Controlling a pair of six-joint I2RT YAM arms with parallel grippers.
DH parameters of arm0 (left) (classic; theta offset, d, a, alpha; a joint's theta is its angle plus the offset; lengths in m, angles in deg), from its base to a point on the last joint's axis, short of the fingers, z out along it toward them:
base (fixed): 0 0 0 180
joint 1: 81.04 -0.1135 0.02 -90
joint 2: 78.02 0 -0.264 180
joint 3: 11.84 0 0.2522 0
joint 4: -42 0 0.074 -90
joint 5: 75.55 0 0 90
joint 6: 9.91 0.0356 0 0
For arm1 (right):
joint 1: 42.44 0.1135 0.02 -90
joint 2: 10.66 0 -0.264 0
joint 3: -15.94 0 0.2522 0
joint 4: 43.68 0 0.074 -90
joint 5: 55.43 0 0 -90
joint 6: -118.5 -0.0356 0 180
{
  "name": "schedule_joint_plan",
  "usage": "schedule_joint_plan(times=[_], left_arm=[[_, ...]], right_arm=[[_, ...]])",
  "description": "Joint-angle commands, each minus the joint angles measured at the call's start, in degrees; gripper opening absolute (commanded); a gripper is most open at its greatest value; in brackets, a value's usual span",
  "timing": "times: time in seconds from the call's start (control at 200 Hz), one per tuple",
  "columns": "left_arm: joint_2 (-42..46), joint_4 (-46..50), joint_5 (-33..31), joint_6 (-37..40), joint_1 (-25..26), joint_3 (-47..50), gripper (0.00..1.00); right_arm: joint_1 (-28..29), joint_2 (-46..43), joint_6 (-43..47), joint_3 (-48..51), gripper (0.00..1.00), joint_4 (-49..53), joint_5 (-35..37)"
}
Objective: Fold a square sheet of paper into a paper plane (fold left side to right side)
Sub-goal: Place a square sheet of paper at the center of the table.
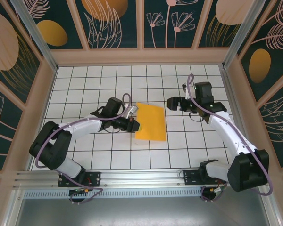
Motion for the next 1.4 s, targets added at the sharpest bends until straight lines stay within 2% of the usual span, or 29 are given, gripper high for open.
schedule_joint_plan(times=[0.0,0.19,0.415,0.721,0.961,1.126,1.271,1.391], left_arm=[[-3.1,2.3,-3.8,0.3,-0.3,-1.2,0.0],[-6.4,9.5,-9.6,5.2,-0.3,-3.3,0.0],[-6.7,12.2,-10.6,6.9,-0.3,-5.3,0.0],[-7.3,13.3,-11.1,7.5,-0.3,-5.8,0.0],[-7.2,13.5,-11.3,7.7,-0.3,-6.4,0.0],[-7.0,12.6,-11.1,7.4,-0.3,-7.5,0.13],[-6.7,9.5,-9.4,5.6,-0.3,-8.3,0.39],[-6.8,7.5,-9.3,4.4,-0.3,-9.1,0.49]], right_arm=[[0.4,-0.5,-6.9,4.2,0.84,-5.2,1.7],[5.2,2.4,-16.2,13.1,0.68,-17.7,-3.2],[9.7,9.4,-19.8,13.3,0.57,-22.3,-1.7],[11.3,19.2,-22.5,9.6,0.48,-23.4,-2.9],[11.8,24.2,-22.4,7.5,0.43,-20.8,-0.3],[12.1,26.8,-21.2,6.7,0.42,-17.9,1.0],[12.4,28.3,-20.5,6.8,0.41,-15.7,2.4],[12.5,28.6,-20.2,7.2,0.4,-15.4,3.2]])
